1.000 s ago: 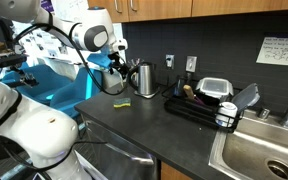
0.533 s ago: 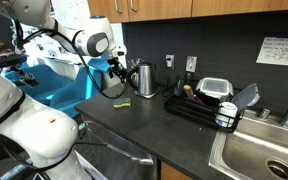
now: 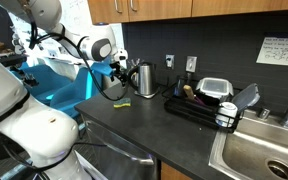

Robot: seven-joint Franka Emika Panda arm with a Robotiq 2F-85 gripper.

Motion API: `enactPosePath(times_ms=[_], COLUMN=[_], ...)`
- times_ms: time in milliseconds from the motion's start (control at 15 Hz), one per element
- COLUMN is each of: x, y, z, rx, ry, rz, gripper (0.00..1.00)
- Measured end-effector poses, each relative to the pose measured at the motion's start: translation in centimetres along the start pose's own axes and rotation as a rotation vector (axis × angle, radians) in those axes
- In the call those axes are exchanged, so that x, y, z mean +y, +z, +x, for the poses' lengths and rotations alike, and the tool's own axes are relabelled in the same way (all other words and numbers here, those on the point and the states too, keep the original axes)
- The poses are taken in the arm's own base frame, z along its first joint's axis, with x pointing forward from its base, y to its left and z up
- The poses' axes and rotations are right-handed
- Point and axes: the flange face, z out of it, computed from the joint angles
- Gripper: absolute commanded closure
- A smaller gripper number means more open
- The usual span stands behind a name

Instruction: Clean the counter

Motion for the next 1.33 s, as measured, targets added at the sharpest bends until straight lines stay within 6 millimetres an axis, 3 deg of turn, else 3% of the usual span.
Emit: enactPosePath(times_ms=[733,1333], x=[-0.1,0.5], y=[2.7,3.5], z=[2.9,2.8], rx=[-0.051,-0.099], ry=[-0.251,-0.351], rz=[0.023,0.029], gripper=[0.00,0.00])
